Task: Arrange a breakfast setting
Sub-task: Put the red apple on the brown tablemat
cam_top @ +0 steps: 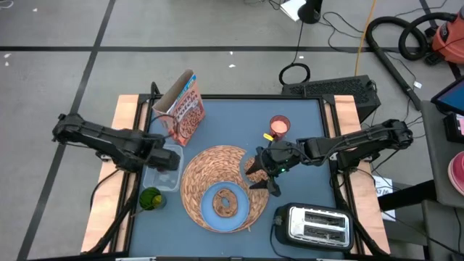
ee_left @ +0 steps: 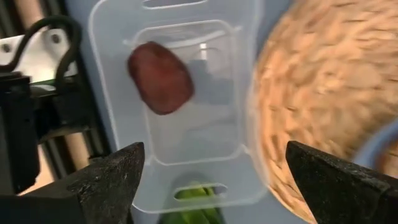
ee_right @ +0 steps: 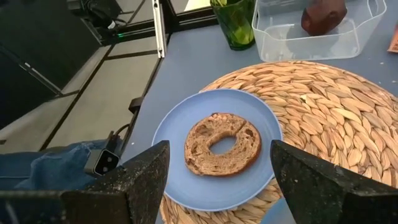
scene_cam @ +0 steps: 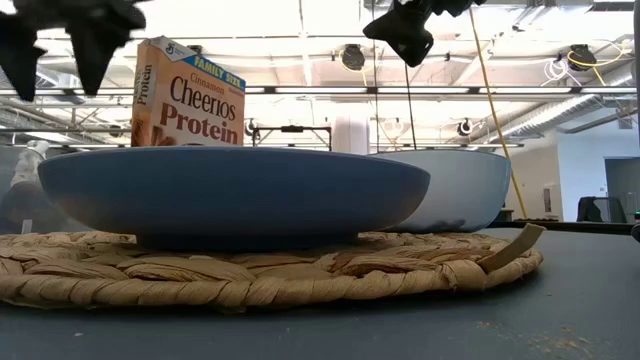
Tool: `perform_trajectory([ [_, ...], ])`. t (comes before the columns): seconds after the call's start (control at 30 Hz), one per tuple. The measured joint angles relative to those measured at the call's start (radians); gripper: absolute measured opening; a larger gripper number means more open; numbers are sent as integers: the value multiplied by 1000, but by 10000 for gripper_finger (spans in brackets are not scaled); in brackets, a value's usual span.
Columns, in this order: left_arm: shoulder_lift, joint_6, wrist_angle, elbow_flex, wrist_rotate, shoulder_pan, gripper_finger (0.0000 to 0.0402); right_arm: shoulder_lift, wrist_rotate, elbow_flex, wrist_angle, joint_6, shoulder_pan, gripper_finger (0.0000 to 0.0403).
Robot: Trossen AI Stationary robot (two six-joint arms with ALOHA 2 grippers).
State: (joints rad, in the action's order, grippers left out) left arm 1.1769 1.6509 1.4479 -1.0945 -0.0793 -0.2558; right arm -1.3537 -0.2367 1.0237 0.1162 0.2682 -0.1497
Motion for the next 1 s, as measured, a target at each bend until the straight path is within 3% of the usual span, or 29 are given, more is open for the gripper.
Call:
perform_trajectory([
  [0.43,68,111,-68,193,-15,0,394,0,0,0,-2,-42,0,270],
  [1.0,67,219,-233,341,-24,0,394,0,0,0,-38,-53,0,270],
])
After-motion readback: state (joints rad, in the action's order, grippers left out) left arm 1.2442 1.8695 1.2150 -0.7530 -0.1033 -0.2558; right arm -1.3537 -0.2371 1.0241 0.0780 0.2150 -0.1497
